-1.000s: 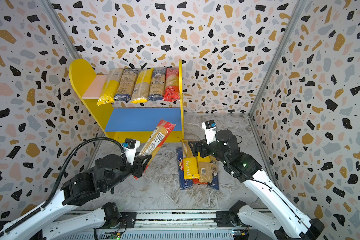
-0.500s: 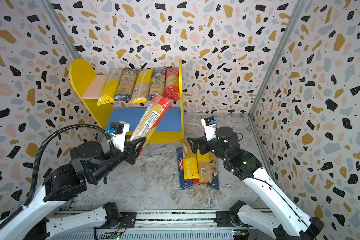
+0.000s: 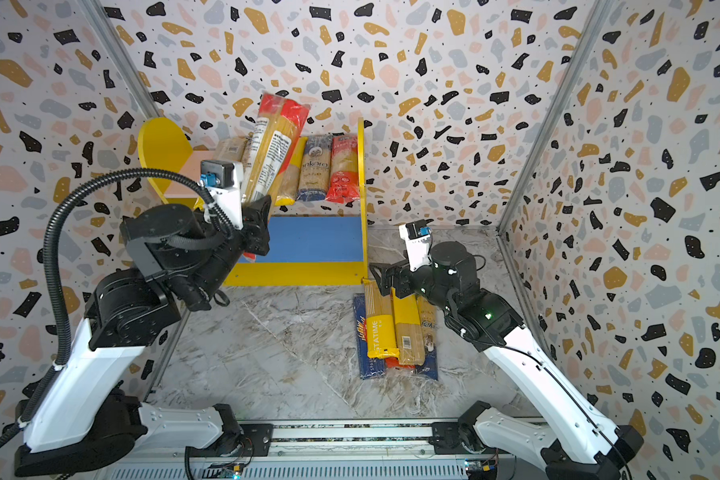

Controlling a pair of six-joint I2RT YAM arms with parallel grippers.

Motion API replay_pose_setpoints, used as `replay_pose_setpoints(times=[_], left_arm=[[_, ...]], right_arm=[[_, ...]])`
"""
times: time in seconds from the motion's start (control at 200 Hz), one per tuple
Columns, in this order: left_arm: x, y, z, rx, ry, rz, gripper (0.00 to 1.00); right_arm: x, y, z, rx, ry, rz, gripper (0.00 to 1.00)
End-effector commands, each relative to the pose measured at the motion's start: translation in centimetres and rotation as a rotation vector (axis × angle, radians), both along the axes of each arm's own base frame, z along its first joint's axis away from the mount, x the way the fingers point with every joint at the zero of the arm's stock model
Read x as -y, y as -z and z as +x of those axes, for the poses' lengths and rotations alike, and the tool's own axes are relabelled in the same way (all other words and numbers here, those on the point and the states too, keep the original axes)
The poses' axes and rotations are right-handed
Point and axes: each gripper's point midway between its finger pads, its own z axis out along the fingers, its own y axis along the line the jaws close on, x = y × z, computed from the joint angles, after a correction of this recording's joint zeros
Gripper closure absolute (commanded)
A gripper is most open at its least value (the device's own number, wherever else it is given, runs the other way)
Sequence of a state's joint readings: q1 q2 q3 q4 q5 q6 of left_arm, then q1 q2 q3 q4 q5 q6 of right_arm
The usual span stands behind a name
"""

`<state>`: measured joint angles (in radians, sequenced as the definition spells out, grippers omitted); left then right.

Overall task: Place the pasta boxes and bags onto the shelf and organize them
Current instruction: 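Raise the red-topped white package to the pink shelf beside the yellow-banded package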

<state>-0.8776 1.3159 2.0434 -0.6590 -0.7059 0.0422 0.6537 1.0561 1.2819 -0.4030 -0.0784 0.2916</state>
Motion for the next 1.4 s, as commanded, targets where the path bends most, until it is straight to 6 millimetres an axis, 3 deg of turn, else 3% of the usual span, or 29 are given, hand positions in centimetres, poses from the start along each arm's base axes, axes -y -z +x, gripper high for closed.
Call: replay_pose_setpoints(times=[0.0,0.195,0.516,0.696,1.101,1.392], left_arm=[[-3.5,-6.0,0.5,0.146,-0.072,-0.104,1.00],[-6.0,-7.0,5.9,0.155,-0.135,-0.088,1.00],[-15.9,-7.5,11.3,0.211,-0.225,-0.124,1.00],[-19.5,-7.2,13.5,0.221,-0.208,-0.108,1.00],[-21.1,-3.8,18.6,0.165,-0.168,-0.097,1.00],[-21.8,-3.1,19.3,0.152,-0.200,-0.110,1.00]], right_arm=[[0.1,-2.7,-0.1,0.067,-0.006,0.035,0.01],[0.4,-3.6,0.0,0.089,0.008,0.034,0.01],[0.7,-3.6,0.6,0.076,0.030,0.014,0.01],[0.9,-3.4,1.0,0.058,0.059,0.003,0.01],[1.0,-1.5,2.4,0.002,0.108,-0.033,0.01],[0.4,-0.6,3.2,-0.021,0.105,-0.048,0.01]])
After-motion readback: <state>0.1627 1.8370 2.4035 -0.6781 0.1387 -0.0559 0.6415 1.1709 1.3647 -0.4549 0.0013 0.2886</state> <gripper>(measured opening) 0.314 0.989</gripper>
